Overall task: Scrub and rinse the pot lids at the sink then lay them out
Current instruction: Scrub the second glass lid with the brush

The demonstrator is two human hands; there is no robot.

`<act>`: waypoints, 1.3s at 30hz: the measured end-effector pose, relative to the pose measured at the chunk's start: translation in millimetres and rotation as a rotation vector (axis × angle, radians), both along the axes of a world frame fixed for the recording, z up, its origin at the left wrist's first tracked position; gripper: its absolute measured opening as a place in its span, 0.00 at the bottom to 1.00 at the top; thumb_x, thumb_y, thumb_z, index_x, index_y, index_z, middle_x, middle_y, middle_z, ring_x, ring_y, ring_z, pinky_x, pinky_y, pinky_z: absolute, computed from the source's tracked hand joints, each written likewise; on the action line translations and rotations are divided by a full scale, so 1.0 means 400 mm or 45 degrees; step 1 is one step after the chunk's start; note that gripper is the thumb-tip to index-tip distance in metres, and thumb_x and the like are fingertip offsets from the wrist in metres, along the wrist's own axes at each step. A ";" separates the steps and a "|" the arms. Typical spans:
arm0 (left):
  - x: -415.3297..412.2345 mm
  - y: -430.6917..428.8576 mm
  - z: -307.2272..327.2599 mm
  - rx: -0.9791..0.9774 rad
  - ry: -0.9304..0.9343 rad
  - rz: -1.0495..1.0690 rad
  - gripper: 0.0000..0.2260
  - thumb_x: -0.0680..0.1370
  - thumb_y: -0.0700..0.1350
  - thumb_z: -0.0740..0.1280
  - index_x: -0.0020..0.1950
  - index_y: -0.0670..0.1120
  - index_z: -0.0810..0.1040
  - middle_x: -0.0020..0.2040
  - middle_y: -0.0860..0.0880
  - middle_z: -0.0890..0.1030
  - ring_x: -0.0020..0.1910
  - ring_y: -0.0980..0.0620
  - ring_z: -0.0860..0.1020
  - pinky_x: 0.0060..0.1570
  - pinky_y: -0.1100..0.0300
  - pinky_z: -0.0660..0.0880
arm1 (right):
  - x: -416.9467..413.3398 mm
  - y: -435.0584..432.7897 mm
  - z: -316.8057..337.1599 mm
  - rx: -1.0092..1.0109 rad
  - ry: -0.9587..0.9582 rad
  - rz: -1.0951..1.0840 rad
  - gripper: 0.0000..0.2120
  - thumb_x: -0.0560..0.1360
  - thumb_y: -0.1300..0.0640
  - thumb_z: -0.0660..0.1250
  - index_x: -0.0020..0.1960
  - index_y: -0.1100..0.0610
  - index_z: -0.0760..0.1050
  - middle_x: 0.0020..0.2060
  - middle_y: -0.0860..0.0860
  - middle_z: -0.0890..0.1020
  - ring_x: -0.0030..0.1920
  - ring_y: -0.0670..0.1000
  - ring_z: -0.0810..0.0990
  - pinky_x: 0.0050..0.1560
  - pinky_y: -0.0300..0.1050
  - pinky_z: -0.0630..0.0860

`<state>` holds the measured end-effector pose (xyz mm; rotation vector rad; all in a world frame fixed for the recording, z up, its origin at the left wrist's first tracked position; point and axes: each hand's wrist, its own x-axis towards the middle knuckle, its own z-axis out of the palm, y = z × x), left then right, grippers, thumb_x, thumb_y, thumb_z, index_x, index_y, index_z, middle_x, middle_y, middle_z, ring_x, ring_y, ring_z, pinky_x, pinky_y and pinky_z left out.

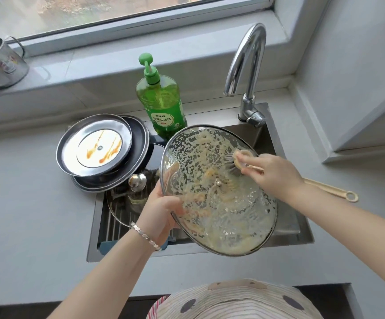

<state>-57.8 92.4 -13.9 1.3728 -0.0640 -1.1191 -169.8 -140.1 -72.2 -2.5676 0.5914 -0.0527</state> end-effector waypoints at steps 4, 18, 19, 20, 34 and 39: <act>0.014 0.013 0.002 0.010 -0.007 0.024 0.40 0.57 0.28 0.56 0.66 0.55 0.70 0.58 0.42 0.80 0.54 0.40 0.80 0.42 0.39 0.78 | -0.052 -0.012 -0.002 -0.003 0.078 0.147 0.20 0.76 0.46 0.63 0.67 0.36 0.64 0.34 0.43 0.70 0.35 0.44 0.70 0.34 0.37 0.65; 0.000 -0.016 0.015 -0.014 0.046 -0.088 0.42 0.57 0.28 0.56 0.69 0.53 0.66 0.61 0.42 0.78 0.55 0.38 0.80 0.44 0.39 0.77 | 0.058 -0.018 0.039 0.048 -0.143 -0.076 0.20 0.77 0.49 0.63 0.67 0.38 0.64 0.39 0.50 0.76 0.40 0.51 0.73 0.37 0.44 0.65; 0.005 -0.018 0.016 -0.025 0.048 -0.079 0.42 0.57 0.28 0.56 0.69 0.53 0.66 0.60 0.42 0.78 0.55 0.39 0.79 0.45 0.38 0.77 | 0.055 0.007 0.036 0.076 -0.191 0.049 0.21 0.77 0.49 0.64 0.66 0.38 0.63 0.38 0.51 0.77 0.38 0.51 0.73 0.35 0.43 0.65; 0.010 -0.016 0.015 -0.033 0.048 -0.064 0.41 0.58 0.28 0.56 0.69 0.53 0.67 0.60 0.43 0.79 0.55 0.39 0.79 0.46 0.37 0.76 | 0.043 0.017 0.034 0.093 -0.198 0.167 0.21 0.76 0.49 0.64 0.66 0.37 0.62 0.38 0.51 0.77 0.37 0.51 0.73 0.33 0.42 0.65; 0.007 0.002 0.015 0.007 0.058 -0.128 0.39 0.57 0.29 0.56 0.65 0.56 0.70 0.56 0.46 0.81 0.54 0.40 0.80 0.44 0.39 0.76 | 0.098 -0.037 0.081 0.001 -0.117 0.080 0.20 0.77 0.48 0.63 0.66 0.37 0.63 0.38 0.48 0.75 0.39 0.49 0.73 0.35 0.43 0.69; 0.010 -0.008 0.018 -0.020 0.061 -0.175 0.37 0.59 0.28 0.57 0.67 0.49 0.70 0.59 0.39 0.78 0.55 0.38 0.79 0.45 0.36 0.75 | 0.114 0.074 0.091 0.163 -0.343 0.421 0.22 0.75 0.52 0.67 0.66 0.42 0.64 0.34 0.48 0.75 0.32 0.49 0.71 0.30 0.39 0.66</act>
